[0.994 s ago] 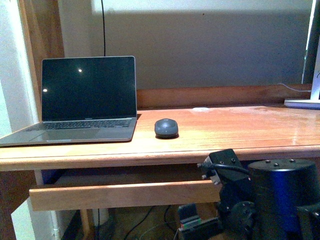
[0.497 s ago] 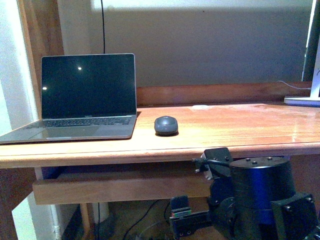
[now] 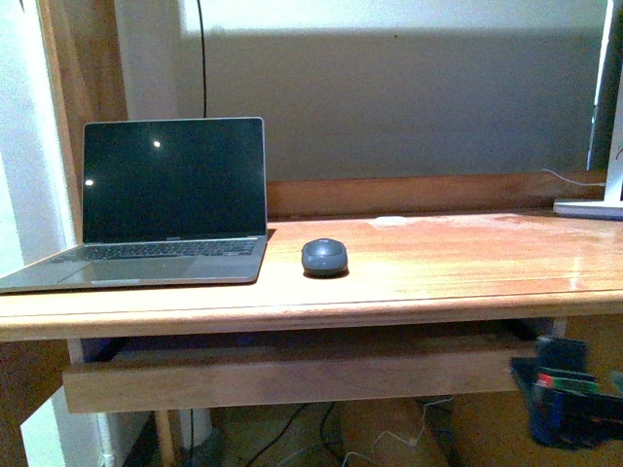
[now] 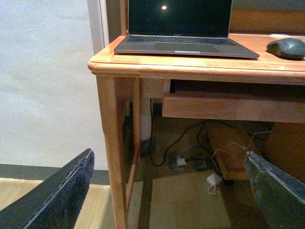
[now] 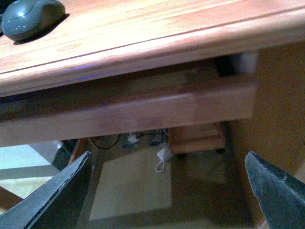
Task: Place mouse
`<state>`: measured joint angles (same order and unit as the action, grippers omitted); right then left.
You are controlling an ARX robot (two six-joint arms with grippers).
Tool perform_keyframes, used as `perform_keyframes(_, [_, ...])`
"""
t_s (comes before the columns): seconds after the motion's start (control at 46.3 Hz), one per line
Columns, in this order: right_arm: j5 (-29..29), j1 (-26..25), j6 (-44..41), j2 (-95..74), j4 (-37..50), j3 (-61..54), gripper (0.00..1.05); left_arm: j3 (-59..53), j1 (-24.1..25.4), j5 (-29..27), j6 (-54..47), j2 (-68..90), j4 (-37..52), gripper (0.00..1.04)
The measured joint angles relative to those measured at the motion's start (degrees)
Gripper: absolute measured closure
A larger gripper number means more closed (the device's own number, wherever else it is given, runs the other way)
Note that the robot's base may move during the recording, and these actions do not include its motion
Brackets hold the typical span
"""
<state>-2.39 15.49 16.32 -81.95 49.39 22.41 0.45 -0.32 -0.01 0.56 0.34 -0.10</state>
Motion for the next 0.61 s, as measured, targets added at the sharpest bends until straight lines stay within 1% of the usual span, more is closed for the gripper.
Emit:
perform_keyframes(0.173, [3.1,-4.8,3.6,16.4,-5.3,-9.9,0.07,0.0,0.0,0.0,0.0,0.0,0.0,0.08])
perform_keyframes(0.346, [8.0,-7.6,4.1,32.5,-14.9,-17.1,0.07,0.0,0.0,0.0,0.0,0.0,0.0,0.08])
perform_keyframes(0.411, [9.3,-7.8,3.8,38.9,-20.1,-18.9,0.07,0.0,0.0,0.0,0.0,0.0,0.0,0.08])
perform_keyframes(0.432, [10.3,-7.9,3.8,43.3,-23.5,-20.1,0.07,0.0,0.0,0.0,0.0,0.0,0.0,0.08])
perform_keyframes(0.497, [11.9,-8.4,3.8,50.1,-29.3,-21.6,0.07,0.0,0.0,0.0,0.0,0.0,0.0,0.08])
perform_keyframes(0.605, [13.8,-10.3,4.0,63.1,-39.7,-21.7,0.07,0.0,0.0,0.0,0.0,0.0,0.0,0.08])
